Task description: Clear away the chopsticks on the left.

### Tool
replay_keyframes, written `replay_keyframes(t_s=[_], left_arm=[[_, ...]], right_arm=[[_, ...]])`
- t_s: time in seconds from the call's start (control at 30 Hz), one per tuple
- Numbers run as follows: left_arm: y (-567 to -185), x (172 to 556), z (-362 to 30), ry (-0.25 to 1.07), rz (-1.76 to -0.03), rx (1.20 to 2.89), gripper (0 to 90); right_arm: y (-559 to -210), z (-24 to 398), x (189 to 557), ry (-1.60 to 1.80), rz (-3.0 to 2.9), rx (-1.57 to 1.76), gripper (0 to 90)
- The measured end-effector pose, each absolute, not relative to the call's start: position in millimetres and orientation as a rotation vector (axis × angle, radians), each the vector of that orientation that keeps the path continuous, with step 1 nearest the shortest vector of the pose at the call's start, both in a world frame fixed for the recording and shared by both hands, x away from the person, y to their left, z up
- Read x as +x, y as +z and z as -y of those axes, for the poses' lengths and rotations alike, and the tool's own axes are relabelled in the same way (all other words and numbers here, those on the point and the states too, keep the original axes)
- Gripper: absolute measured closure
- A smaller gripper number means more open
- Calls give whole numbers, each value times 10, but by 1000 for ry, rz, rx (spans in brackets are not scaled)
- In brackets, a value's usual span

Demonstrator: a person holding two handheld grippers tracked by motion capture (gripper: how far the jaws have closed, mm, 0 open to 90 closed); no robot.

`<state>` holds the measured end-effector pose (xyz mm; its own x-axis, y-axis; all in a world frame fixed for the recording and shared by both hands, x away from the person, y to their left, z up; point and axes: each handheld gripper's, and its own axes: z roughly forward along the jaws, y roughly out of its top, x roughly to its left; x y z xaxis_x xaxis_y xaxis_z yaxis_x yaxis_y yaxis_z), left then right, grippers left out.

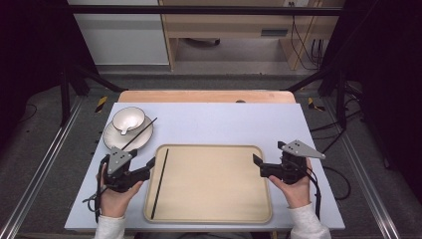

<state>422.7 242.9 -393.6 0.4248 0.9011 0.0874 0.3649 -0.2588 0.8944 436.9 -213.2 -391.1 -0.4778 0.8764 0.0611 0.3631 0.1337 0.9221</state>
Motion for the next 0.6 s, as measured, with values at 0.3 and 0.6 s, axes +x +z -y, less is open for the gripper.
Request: replay_keyframes(t_s=[0.3, 0.6], left_arm=[[-4091, 4370, -2754, 792, -1108, 1909, 262], [-4239, 4580, -3066, 731, -1174, 1912, 191]], right_arm=[[-3927, 2117, 4382, 1317, -1916, 1189, 33], [-3948, 2104, 4395, 1304, -1919, 1194, 34]])
